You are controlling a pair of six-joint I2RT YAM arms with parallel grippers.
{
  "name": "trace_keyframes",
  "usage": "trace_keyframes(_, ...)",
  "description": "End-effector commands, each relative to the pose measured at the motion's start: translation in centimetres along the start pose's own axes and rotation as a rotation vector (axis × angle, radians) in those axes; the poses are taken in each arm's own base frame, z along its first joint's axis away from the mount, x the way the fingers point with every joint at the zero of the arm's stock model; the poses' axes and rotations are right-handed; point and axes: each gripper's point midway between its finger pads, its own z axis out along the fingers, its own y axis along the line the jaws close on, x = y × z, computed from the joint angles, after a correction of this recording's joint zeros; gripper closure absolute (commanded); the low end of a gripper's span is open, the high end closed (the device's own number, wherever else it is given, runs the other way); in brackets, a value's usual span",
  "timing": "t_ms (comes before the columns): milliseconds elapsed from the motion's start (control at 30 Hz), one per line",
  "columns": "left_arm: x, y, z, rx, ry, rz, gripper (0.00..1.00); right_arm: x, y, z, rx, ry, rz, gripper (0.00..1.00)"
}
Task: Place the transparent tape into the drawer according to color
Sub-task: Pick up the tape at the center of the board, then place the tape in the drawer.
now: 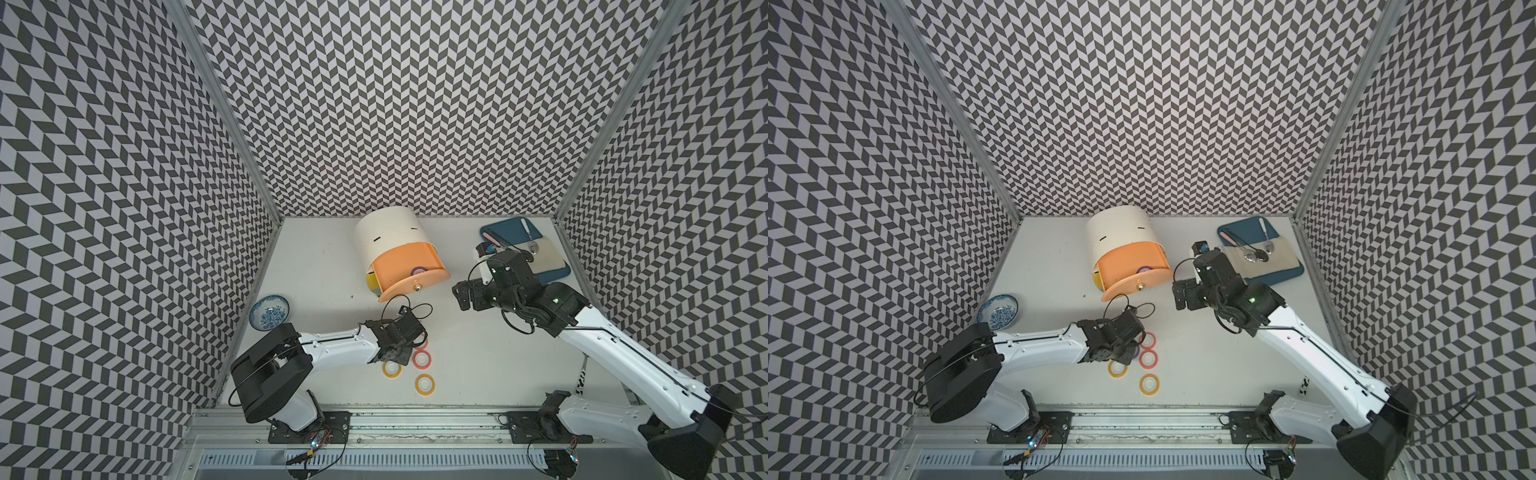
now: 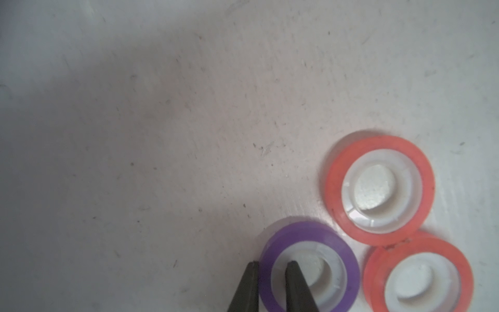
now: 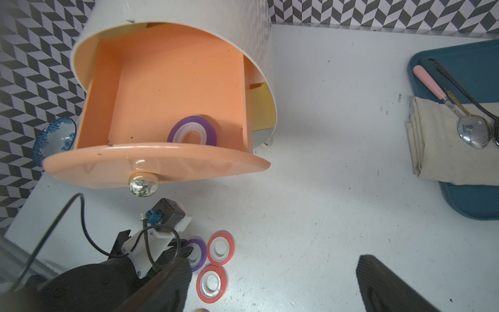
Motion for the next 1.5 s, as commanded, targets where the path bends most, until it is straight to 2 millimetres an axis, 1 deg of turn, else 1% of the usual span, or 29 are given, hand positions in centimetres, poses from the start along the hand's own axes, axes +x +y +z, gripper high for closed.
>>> trace_keyframes(0, 2.4, -0.3, 1.4, 0.012, 0.098, 0.032, 0.98, -0.5, 0.1, -0.1, -0.019, -0.033, 0.015, 0.00)
trace_keyframes(67, 2.3, -0.3, 1.3, 0.010, 0.093, 0.029, 1.00, -0.4, 0.0, 0.1, -0.017, -0.031, 0.019, 0.00)
trace_keyframes(167, 2.0, -0.2, 1.1, 0.006, 0.082, 0.020, 1.00, -0.3, 0.1, 0.2, -0.022, -0.031, 0.022, 0.00)
trace_keyframes(267, 1.3, 0.0, 0.4, -0.007, 0.054, 0.007, 1.00, -0.2, 0.1, 0.3, -0.023, -0.030, 0.025, 0.00)
trace_keyframes(433, -0.1, 0.3, -1.2, -0.009, -0.010, -0.019, 1.00, -0.2, 0.0, 0.3, -0.025, -0.037, 0.035, 0.00)
trace_keyframes(667, -1.4, 0.7, -3.5, -0.006, -0.079, -0.051, 1.00, -0.2, 0.0, 0.4, -0.027, -0.040, 0.043, 0.00)
trace_keyframes(800, -1.4, 1.1, -4.3, -0.011, -0.088, -0.060, 1.00, -0.3, 0.1, 0.3, -0.029, -0.042, 0.044, 0.00)
trace_keyframes(900, -0.7, 1.6, -4.5, -0.021, -0.076, -0.064, 1.00, -0.4, 0.2, 0.3, -0.032, -0.042, 0.044, 0.00)
trace_keyframes(1033, 0.1, 2.4, -5.3, -0.022, -0.079, -0.085, 1.00, -0.4, 0.2, 0.2, -0.033, -0.045, 0.045, 0.00)
trace_keyframes(1167, 0.4, 3.1, -6.6, -0.013, -0.107, -0.118, 1.00, -0.5, 0.2, 0.3, -0.034, -0.045, 0.045, 0.00)
trace_keyframes(1300, -0.1, 3.3, -8.3, 0.004, -0.139, -0.155, 1.00, -0.6, 0.4, 0.3, -0.044, -0.048, 0.050, 0.00)
trace_keyframes(1467, -0.6, 4.1, -10.6, 0.010, -0.193, -0.194, 1.00, -1.1, 0.6, -0.2, -0.053, -0.061, 0.053, 0.00)
